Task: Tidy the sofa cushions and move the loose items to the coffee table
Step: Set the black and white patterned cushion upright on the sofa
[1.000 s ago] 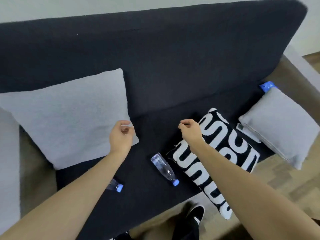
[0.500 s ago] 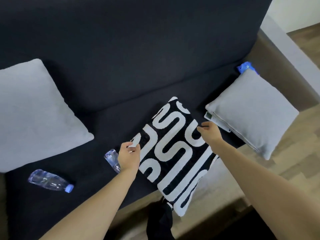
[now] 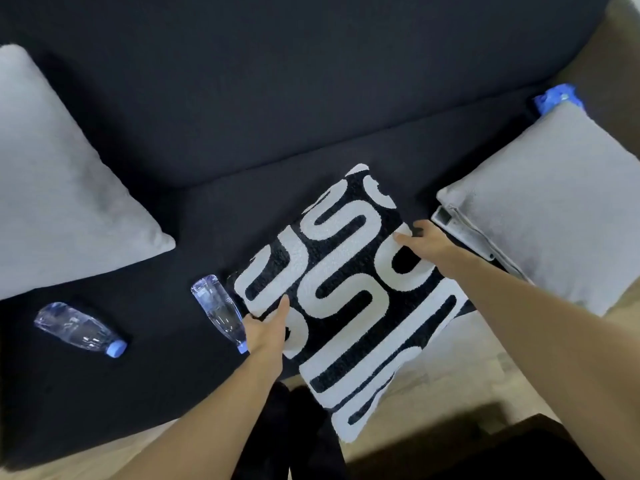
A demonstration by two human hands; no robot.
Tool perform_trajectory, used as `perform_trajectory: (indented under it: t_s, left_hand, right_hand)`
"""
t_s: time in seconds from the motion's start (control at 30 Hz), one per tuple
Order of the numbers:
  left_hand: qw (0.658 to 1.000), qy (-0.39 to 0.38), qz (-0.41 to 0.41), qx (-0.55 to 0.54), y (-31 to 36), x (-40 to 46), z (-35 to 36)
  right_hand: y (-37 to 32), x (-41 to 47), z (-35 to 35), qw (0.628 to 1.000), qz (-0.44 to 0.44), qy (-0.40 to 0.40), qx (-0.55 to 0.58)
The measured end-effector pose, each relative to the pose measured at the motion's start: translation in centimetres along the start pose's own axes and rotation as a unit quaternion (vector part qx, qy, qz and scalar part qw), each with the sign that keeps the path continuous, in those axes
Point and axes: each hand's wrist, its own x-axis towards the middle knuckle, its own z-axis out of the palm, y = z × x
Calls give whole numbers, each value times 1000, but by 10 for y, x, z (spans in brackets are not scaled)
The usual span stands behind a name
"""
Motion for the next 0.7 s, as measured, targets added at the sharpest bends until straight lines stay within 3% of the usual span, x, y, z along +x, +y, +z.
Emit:
perform_trajectory:
  t_s: [0.13, 0.33, 0.53, 0.7]
  left_hand:
    - [996, -46, -64, -45, -9, 9, 7]
    - [990, -58, -50, -118, -13, 2, 9]
    - [988, -53, 25, -140, 4, -14, -1]
    - [984, -67, 110, -124, 55, -27, -17]
  right_hand:
    - [3, 14, 7, 1000, 20, -21, -4]
    - [-1, 13, 7, 999, 14, -19, 28]
    - [-18, -12, -4, 999, 1, 9, 36]
    - [-46, -36, -24, 998, -18, 37, 52]
